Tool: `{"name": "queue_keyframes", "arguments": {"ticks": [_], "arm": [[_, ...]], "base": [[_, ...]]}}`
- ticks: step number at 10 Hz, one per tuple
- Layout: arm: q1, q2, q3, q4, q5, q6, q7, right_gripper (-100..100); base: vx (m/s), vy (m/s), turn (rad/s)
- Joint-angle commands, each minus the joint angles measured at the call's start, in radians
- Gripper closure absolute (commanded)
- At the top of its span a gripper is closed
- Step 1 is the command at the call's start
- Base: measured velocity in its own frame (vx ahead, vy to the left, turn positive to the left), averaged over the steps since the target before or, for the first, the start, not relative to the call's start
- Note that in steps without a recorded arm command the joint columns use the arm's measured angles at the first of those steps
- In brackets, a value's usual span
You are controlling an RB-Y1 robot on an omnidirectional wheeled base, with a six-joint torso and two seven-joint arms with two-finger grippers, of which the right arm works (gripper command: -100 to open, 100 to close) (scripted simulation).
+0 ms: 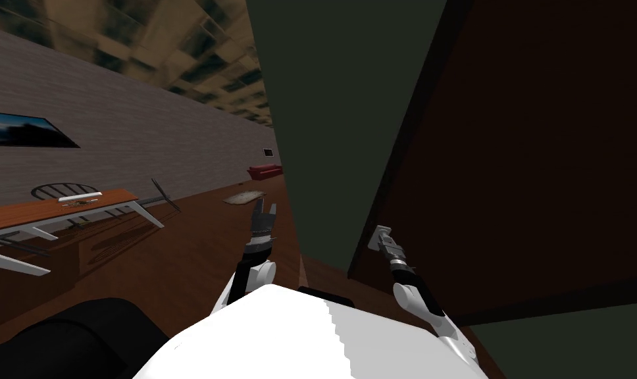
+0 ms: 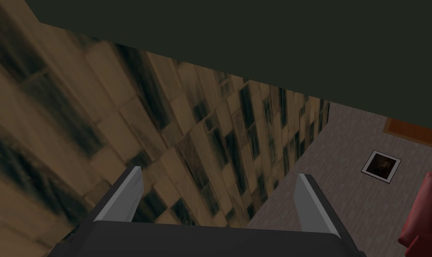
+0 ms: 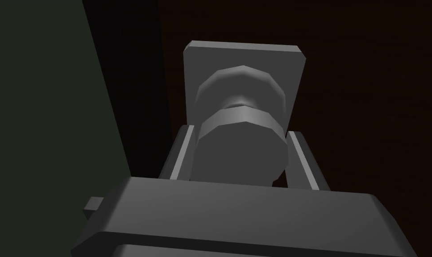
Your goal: Pull the door open
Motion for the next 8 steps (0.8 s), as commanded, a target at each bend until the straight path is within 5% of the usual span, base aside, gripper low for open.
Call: {"name": "queue_keyframes", "arguments": {"ticks": [1, 3, 8], "arm": [[0.000, 0.002, 0.003, -0.001, 0.000, 0.000, -0.001, 100], [0.000, 0.002, 0.003, -0.001, 0.000, 0.000, -0.001, 100], [0.034, -0.069, 0.046, -0.019, 0.001, -0.031, -0.071, 100]], "base": [[-0.013, -0.001, 0.005], [0.000, 0.000, 0.000], [-0.182, -0.074, 0.147]]}}
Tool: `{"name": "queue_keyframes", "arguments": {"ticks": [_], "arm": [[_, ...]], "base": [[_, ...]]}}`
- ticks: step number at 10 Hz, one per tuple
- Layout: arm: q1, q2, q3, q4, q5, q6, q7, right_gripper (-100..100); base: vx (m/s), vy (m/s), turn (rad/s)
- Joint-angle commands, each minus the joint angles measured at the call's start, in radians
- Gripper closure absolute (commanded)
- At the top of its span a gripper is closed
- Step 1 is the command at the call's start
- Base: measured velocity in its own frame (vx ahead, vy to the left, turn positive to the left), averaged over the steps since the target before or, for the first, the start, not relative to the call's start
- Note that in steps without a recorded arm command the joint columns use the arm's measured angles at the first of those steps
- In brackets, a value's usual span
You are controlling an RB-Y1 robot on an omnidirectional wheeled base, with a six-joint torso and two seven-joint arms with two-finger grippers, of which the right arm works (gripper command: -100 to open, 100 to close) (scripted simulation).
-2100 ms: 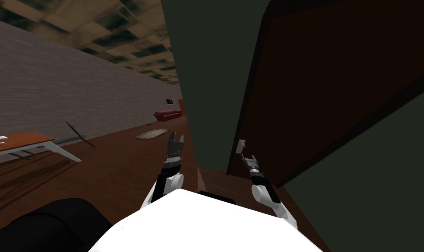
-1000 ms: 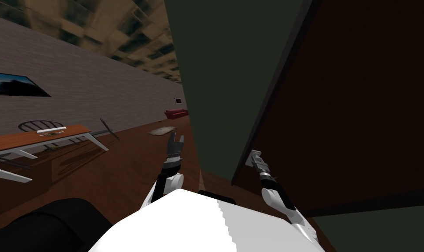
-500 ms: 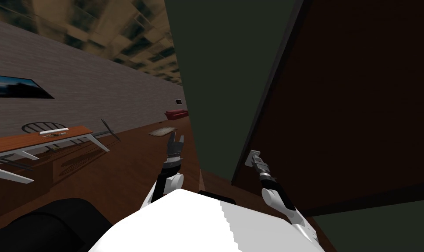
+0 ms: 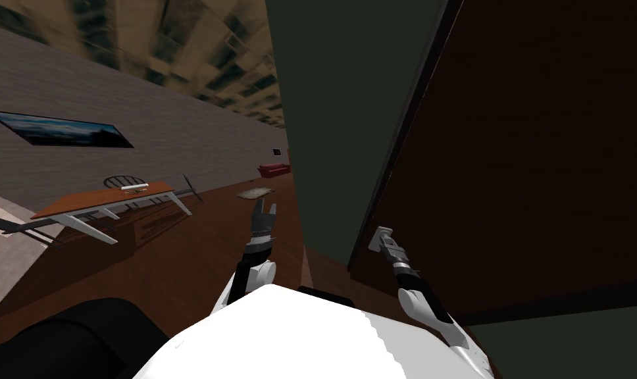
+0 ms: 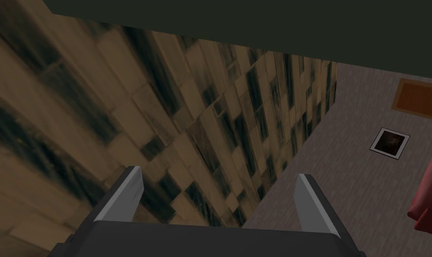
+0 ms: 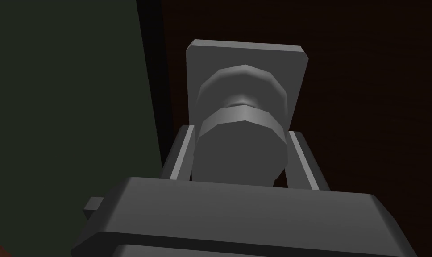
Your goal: Pull the door open
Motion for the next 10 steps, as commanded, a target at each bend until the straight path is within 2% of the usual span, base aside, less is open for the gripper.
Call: {"name": "queue_keyframes", "arguments": {"ticks": [1, 5, 6, 7, 9, 10], "arm": [[0.011, -0.025, 0.017, -0.007, 0.000, -0.014, -0.028, 100], [0.037, -0.079, 0.053, -0.023, 0.001, -0.039, -0.083, 100], [0.035, -0.072, 0.045, -0.019, 0.000, -0.034, -0.072, 100], [0.048, -0.093, 0.063, -0.024, 0.004, -0.048, -0.094, 100], [0.058, -0.110, 0.076, -0.030, 0.007, -0.061, -0.110, 100], [0.068, -0.130, 0.091, -0.037, 0.011, -0.075, -0.128, 100]], "base": [[-0.216, -0.088, 0.202], [-0.212, -0.060, 0.153], [-0.097, -0.022, 0.031], [-0.138, -0.044, 0.136], [-0.209, -0.078, 0.117], [-0.254, -0.089, 0.164]]}}
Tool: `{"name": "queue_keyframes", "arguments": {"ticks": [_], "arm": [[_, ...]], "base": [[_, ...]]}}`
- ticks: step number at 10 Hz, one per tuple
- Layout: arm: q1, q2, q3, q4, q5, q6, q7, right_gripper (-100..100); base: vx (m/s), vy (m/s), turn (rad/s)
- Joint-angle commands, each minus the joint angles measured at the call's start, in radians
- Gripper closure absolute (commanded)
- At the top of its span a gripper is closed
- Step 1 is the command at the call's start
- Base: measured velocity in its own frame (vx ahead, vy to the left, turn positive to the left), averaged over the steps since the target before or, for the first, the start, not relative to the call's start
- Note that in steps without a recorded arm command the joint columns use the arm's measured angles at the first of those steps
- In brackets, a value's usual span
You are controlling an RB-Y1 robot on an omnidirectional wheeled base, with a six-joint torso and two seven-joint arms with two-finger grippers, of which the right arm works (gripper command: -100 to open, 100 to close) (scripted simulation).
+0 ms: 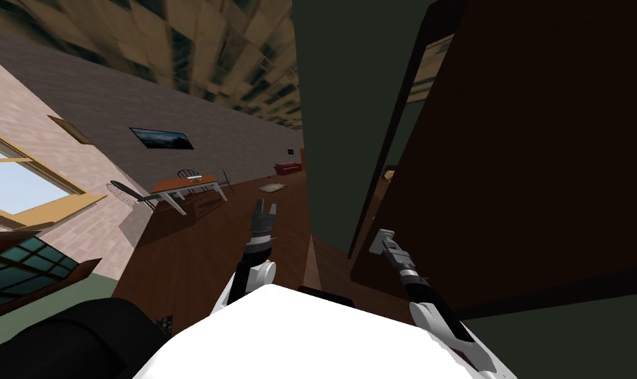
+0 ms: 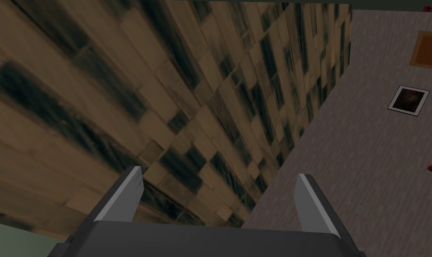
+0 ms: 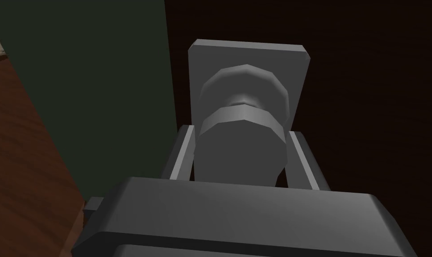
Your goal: Pull the door open
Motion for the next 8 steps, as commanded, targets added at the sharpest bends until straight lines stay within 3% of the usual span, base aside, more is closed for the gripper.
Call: {"name": "queue_keyframes", "arguments": {"ticks": [1, 4, 5, 8], "arm": [[0.013, -0.023, 0.023, -0.005, 0.005, -0.021, -0.026, 100], [0.033, -0.061, 0.051, -0.018, 0.012, -0.049, -0.061, 100], [0.032, -0.055, 0.045, -0.016, 0.010, -0.040, -0.052, 100], [0.055, -0.093, 0.072, -0.020, 0.024, -0.078, -0.092, 100]], "base": [[-0.236, -0.123, 0.144], [-0.238, -0.082, 0.134], [-0.095, -0.039, 0.036], [-0.204, -0.085, 0.157]]}}
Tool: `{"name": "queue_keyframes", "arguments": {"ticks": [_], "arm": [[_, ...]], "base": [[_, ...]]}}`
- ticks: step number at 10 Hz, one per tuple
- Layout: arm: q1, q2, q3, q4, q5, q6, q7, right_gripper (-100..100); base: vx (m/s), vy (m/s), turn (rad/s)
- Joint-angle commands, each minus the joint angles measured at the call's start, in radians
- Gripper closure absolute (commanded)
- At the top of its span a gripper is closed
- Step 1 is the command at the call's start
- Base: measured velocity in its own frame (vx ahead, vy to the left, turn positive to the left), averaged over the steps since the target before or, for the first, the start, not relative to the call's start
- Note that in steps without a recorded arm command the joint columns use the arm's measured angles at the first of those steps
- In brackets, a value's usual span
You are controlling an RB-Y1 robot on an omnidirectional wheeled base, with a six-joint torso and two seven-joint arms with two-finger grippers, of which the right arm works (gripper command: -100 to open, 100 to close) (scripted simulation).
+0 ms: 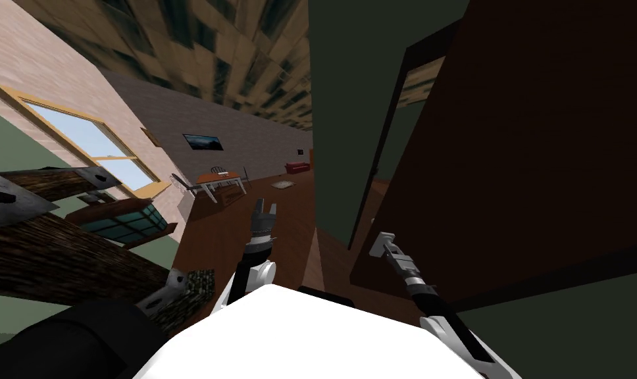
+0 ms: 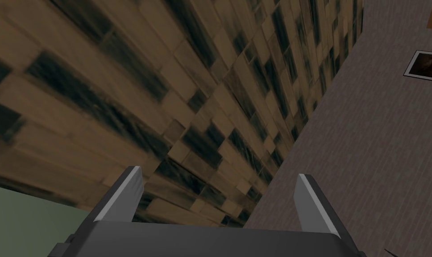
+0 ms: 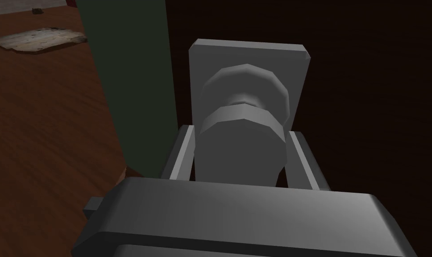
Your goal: Pull the door open
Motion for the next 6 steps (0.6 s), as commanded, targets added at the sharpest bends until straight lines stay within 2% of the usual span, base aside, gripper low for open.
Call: {"name": "queue_keyframes", "arguments": {"ticks": [1, 5, 6], "arm": [[0.016, -0.024, 0.017, -0.004, 0.009, -0.026, -0.026, 100], [0.039, -0.067, 0.042, -0.010, 0.023, -0.070, -0.069, 100], [0.037, -0.060, 0.040, -0.009, 0.022, -0.059, -0.060, 100]], "base": [[-0.231, -0.116, 0.184], [-0.229, -0.093, 0.135], [-0.103, -0.041, 0.034]]}}
